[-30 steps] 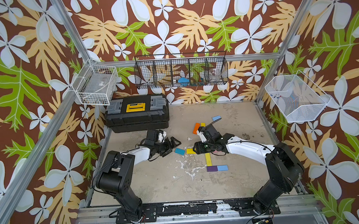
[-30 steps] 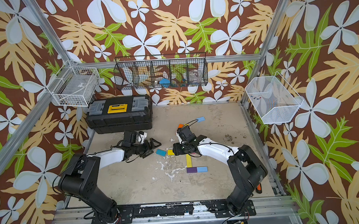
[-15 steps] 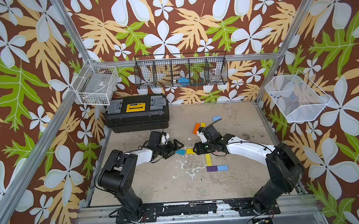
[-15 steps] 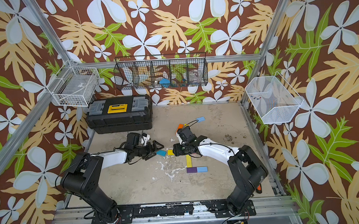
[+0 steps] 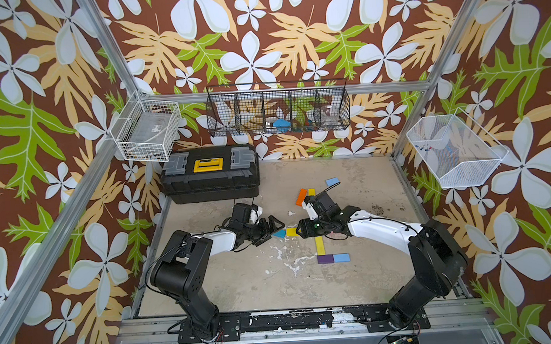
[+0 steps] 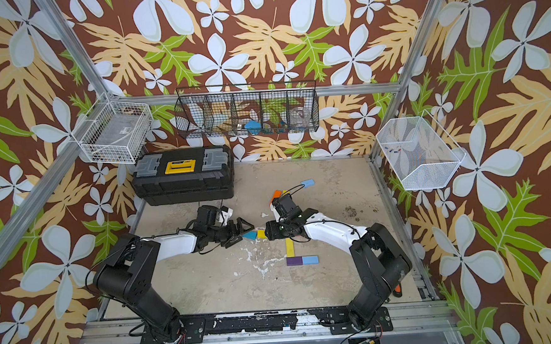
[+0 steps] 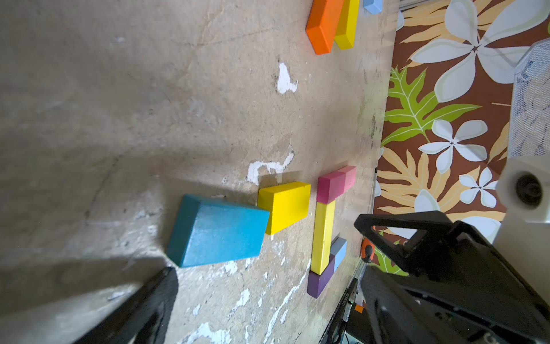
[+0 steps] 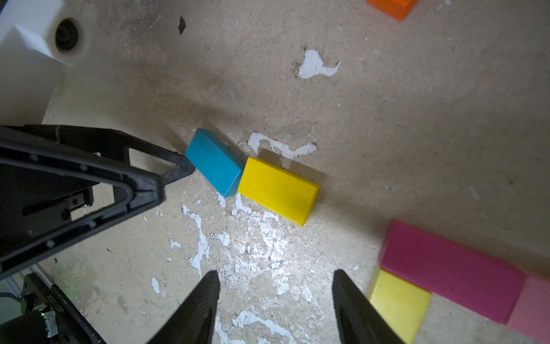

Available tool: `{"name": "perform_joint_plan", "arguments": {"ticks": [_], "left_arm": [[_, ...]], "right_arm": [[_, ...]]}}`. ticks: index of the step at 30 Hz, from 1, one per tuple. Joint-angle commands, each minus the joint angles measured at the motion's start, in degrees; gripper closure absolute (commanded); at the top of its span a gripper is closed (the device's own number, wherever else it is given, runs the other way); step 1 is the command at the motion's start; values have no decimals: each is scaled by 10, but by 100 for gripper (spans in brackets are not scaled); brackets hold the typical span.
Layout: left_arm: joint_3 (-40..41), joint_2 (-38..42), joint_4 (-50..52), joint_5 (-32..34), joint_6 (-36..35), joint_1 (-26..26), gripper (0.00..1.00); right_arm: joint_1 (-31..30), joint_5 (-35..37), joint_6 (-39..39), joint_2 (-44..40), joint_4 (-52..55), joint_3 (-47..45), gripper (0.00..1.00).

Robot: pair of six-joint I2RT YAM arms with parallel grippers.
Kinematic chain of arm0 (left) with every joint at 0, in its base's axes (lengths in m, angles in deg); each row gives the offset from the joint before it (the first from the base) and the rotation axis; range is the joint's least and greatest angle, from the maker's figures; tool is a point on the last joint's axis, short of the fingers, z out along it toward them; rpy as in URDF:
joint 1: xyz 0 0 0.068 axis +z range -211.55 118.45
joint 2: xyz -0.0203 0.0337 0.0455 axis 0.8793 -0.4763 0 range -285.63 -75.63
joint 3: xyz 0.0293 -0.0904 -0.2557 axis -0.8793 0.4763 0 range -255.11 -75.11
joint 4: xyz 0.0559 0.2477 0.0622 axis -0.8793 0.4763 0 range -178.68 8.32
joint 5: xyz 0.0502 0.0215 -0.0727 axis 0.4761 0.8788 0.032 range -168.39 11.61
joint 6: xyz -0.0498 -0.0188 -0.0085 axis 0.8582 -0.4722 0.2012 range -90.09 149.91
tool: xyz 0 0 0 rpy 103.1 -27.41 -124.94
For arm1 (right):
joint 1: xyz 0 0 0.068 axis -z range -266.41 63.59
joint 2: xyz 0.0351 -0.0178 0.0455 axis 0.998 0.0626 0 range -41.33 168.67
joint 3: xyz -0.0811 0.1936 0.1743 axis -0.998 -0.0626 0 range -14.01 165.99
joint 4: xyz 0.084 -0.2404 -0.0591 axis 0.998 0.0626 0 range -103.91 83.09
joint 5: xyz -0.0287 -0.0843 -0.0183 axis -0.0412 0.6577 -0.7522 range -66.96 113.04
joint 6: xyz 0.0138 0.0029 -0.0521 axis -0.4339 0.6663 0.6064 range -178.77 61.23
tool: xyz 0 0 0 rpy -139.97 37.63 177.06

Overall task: Assemble the letter c with building blocks
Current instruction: Assemble the building block at the center of the board.

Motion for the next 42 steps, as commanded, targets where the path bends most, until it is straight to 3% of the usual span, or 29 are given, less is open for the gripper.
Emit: {"name": "perform_joint_plan", "arguments": {"ticks": [1,10,22,42], "left_arm": [[5,6,-23,0,4,-4,0],[21,26,-32,18,10,-10,0],[-33,20,23,54,-23,8,0],[-21,-21,-36,13,10,1,0]], "right_arm": [[0,-3,-2,0,-11,1,38],[-3,-12,-4,3,-15,1,38],[-33,-11,-16,-3,-23,-7,38],[-65,-3,-29,19,-29,4,38]]}}
